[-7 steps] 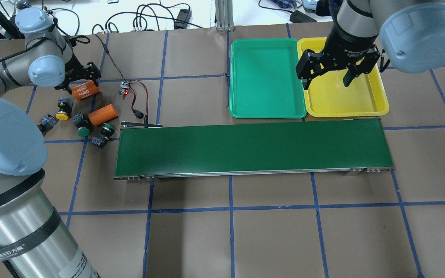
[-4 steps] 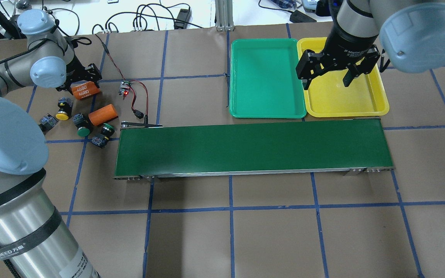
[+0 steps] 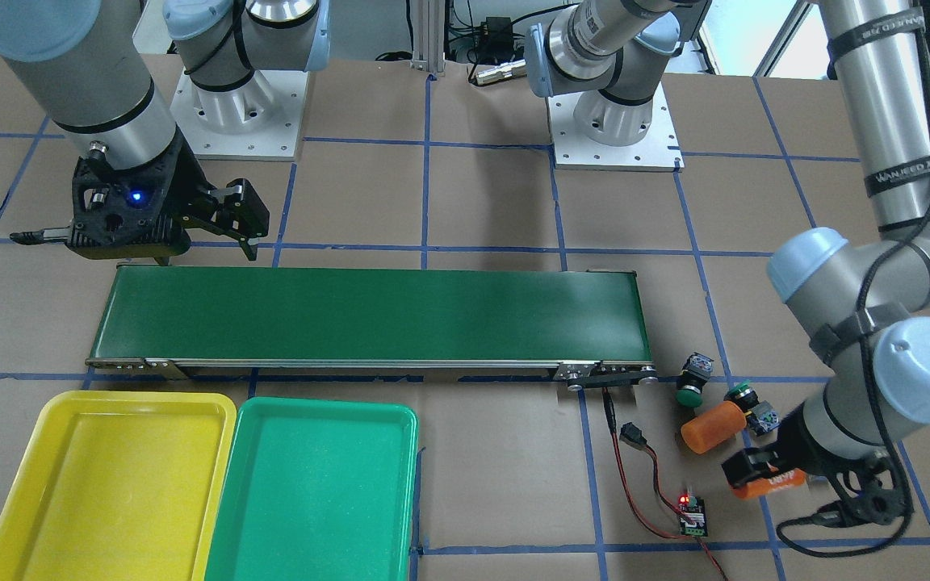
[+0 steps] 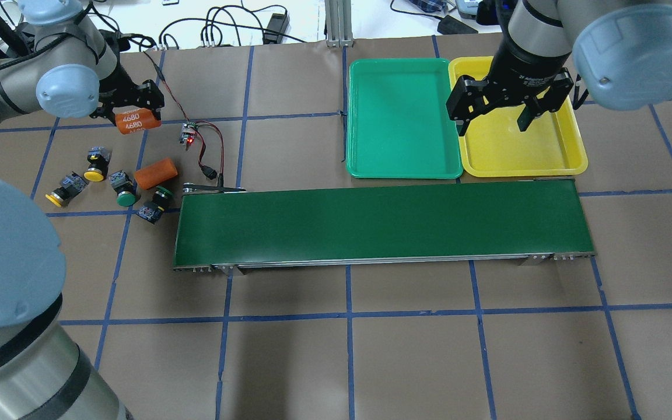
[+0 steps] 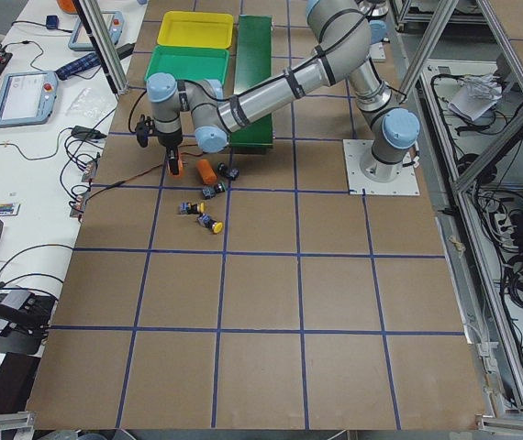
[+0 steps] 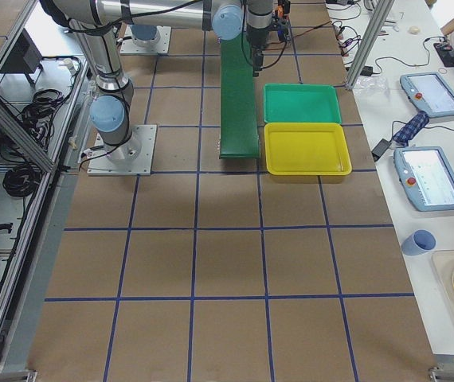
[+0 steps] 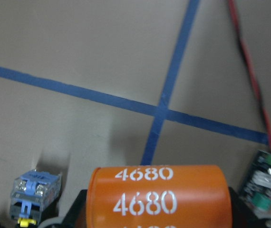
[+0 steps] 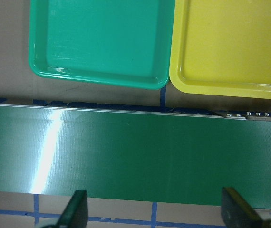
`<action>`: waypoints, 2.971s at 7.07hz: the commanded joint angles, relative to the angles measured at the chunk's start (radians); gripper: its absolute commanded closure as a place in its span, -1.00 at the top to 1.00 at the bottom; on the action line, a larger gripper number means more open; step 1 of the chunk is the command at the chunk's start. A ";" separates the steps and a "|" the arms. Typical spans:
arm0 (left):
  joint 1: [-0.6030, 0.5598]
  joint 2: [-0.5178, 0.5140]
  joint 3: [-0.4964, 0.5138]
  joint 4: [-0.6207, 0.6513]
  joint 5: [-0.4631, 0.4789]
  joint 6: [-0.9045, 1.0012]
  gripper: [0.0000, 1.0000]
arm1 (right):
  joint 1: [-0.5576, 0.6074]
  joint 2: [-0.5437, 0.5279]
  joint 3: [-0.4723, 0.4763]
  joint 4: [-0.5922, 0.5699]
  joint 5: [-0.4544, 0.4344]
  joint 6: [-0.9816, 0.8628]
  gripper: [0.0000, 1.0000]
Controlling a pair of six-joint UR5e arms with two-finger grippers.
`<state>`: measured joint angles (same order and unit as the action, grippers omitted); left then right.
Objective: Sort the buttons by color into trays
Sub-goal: 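Carry the orange cylinder onto the conveyor belt and release it, then return the left gripper and grasp the second orange cylinder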
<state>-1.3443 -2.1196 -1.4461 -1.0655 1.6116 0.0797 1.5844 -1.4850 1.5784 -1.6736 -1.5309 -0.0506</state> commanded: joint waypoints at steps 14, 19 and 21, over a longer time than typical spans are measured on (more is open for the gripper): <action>-0.139 0.378 -0.525 -0.051 -0.053 0.107 1.00 | -0.004 0.000 0.000 0.000 0.000 0.000 1.00; -0.012 0.400 -0.308 -0.132 -0.062 0.092 1.00 | -0.004 0.000 0.000 0.000 0.000 0.000 1.00; 0.036 0.289 -0.234 -0.046 -0.053 0.085 1.00 | -0.004 0.000 0.000 0.000 0.000 0.000 1.00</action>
<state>-1.3435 -1.7626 -1.7299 -1.1651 1.5560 0.1714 1.5800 -1.4848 1.5785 -1.6736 -1.5309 -0.0506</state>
